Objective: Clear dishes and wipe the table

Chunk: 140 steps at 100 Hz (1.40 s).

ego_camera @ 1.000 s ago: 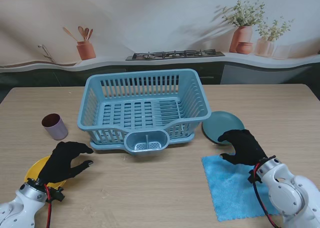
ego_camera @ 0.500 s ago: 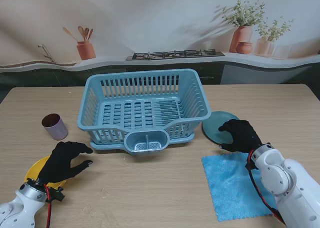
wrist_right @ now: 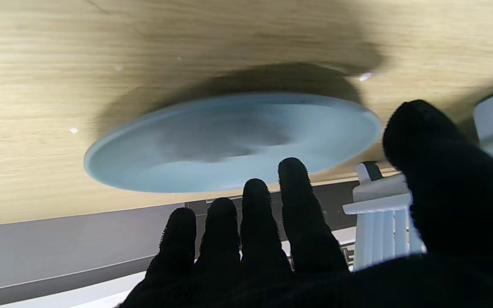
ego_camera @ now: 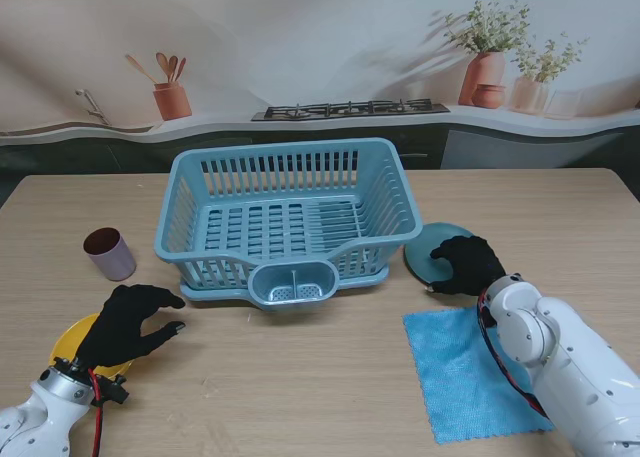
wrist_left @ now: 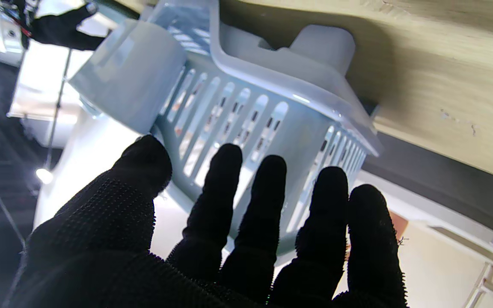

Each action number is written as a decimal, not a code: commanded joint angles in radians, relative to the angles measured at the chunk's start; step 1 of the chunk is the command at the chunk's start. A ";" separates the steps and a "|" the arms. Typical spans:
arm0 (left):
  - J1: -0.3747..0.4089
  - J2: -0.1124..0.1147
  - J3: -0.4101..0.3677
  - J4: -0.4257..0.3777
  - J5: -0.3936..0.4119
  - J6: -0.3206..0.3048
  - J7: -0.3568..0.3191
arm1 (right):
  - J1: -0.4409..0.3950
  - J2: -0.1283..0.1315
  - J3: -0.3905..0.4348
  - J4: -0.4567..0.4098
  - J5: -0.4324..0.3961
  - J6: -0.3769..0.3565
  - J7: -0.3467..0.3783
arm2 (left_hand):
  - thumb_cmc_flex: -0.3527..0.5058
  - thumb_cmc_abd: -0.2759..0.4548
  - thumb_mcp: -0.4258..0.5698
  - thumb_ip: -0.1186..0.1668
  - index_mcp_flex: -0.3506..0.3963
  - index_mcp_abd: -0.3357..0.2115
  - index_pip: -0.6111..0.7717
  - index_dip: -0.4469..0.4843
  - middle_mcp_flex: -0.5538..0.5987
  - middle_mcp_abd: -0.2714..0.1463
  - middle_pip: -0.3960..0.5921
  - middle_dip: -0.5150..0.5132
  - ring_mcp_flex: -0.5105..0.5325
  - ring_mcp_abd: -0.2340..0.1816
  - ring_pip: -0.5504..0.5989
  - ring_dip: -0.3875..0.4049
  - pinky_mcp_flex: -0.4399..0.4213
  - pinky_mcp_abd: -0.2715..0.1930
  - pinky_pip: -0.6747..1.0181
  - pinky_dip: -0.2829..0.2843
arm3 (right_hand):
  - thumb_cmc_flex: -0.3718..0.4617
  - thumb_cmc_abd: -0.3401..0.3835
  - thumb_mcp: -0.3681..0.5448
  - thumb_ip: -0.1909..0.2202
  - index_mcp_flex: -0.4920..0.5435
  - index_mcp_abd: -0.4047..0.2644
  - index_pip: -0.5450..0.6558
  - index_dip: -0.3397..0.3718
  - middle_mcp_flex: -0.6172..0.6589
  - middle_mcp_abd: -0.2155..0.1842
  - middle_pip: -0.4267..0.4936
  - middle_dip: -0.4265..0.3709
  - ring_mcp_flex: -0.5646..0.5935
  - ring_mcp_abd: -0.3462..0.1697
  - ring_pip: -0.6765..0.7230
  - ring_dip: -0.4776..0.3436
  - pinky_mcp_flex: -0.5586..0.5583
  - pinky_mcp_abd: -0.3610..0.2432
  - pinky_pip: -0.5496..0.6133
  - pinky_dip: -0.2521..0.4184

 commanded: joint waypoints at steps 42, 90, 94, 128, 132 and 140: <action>-0.007 0.001 0.003 0.004 -0.008 0.007 -0.025 | 0.040 0.000 -0.066 0.062 0.016 0.075 0.064 | -0.003 -0.001 0.028 -0.014 0.036 -0.013 0.010 0.011 0.015 0.001 0.001 0.011 0.012 0.010 0.009 0.014 -0.012 0.009 0.018 0.010 | -0.025 0.022 -0.035 0.029 -0.064 -0.017 -0.014 -0.009 -0.059 -0.020 -0.022 -0.014 -0.039 -0.040 -0.059 -0.006 0.002 -0.032 -0.060 -0.001; -0.011 0.000 0.005 0.008 -0.010 0.006 -0.023 | 0.005 0.002 -0.082 0.054 0.032 0.127 0.096 | 0.001 0.008 0.024 -0.013 0.036 -0.014 0.011 0.011 0.016 0.001 0.001 0.011 0.013 0.011 0.009 0.014 -0.012 0.009 0.018 0.009 | 0.134 -0.008 0.213 0.016 -0.068 0.002 0.054 0.001 -0.026 -0.031 0.033 0.008 -0.007 -0.044 0.039 0.004 0.034 -0.011 -0.002 0.059; -0.011 0.000 0.005 0.008 -0.010 0.005 -0.022 | 0.004 0.002 -0.086 0.058 0.033 0.130 0.094 | 0.001 0.010 0.024 -0.013 0.035 -0.014 0.011 0.011 0.016 0.002 0.001 0.011 0.013 0.010 0.009 0.014 -0.012 0.009 0.018 0.009 | 0.163 -0.002 0.218 0.019 -0.067 0.001 0.065 0.001 -0.019 -0.031 0.038 0.010 0.007 -0.040 0.051 0.003 0.041 -0.010 0.002 0.055; -0.011 0.000 0.005 0.009 -0.009 0.005 -0.019 | 0.011 -0.005 -0.105 0.086 0.037 0.128 0.040 | 0.005 0.019 0.016 -0.012 0.037 -0.014 0.010 0.010 0.018 0.001 0.001 0.011 0.014 0.010 0.010 0.014 -0.012 0.009 0.018 0.008 | 0.427 0.218 0.265 0.045 -0.031 -0.012 0.195 -0.016 0.047 -0.032 0.088 0.034 0.056 -0.032 0.107 0.010 0.079 -0.026 0.068 -0.022; -0.011 0.000 0.005 0.009 -0.009 0.005 -0.019 | 0.011 -0.006 -0.102 0.087 0.034 0.119 0.028 | 0.006 0.019 0.014 -0.012 0.038 -0.014 0.011 0.010 0.018 0.000 0.001 0.011 0.014 0.010 0.010 0.014 -0.012 0.009 0.018 0.008 | 0.440 0.223 0.281 0.047 -0.023 -0.011 0.200 -0.016 0.055 -0.030 0.092 0.036 0.062 -0.029 0.110 0.011 0.084 -0.025 0.075 -0.026; -0.012 0.000 0.006 0.010 -0.009 0.005 -0.019 | 0.008 -0.011 -0.090 0.087 0.036 0.099 -0.004 | 0.006 0.021 0.012 -0.012 0.038 -0.014 0.011 0.010 0.017 0.001 0.000 0.010 0.014 0.011 0.010 0.014 -0.012 0.009 0.018 0.008 | 0.456 0.245 0.301 0.040 -0.001 -0.012 0.222 -0.015 0.079 -0.025 0.102 0.043 0.083 -0.022 0.117 0.017 0.096 -0.013 0.158 -0.109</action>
